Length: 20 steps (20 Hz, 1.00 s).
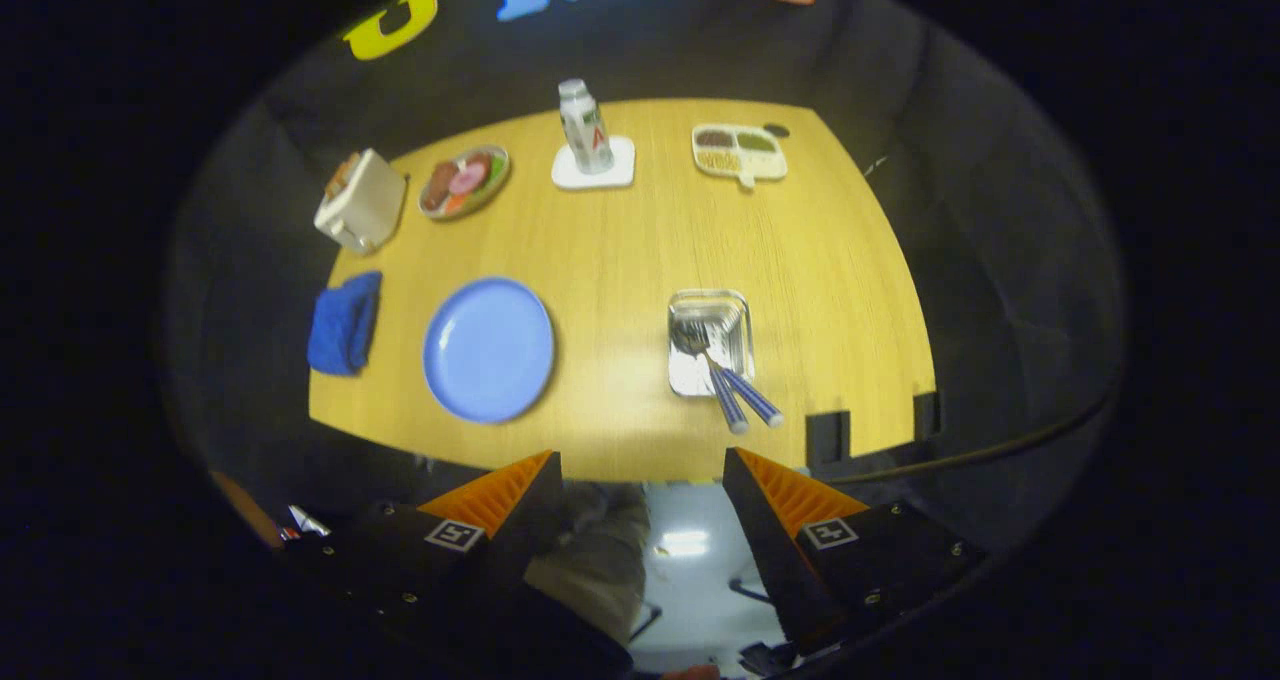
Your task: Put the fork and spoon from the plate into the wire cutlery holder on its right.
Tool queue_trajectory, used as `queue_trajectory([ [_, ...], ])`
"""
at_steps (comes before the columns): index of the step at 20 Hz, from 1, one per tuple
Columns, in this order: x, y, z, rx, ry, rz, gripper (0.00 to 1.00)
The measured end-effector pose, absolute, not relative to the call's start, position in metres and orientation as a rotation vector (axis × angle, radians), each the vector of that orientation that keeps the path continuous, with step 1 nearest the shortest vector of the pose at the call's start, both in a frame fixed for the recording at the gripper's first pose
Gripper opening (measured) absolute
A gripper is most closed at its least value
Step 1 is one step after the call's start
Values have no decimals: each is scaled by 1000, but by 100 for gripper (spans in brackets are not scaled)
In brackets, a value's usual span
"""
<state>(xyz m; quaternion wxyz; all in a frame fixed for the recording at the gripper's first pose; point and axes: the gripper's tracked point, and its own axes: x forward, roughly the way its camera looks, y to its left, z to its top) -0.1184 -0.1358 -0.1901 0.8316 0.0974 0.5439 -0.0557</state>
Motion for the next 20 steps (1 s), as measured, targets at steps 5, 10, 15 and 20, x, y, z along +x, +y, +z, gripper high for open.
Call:
queue_trajectory([
  [5, -76, -125, -121, 105, 632, -185, 100],
  [10, -60, -82, -67, -34, 258, -162, 99],
  [15, -47, -41, -54, 42, 59, -173, 99],
  [20, -43, -10, -68, -1, 61, -145, 99],
])
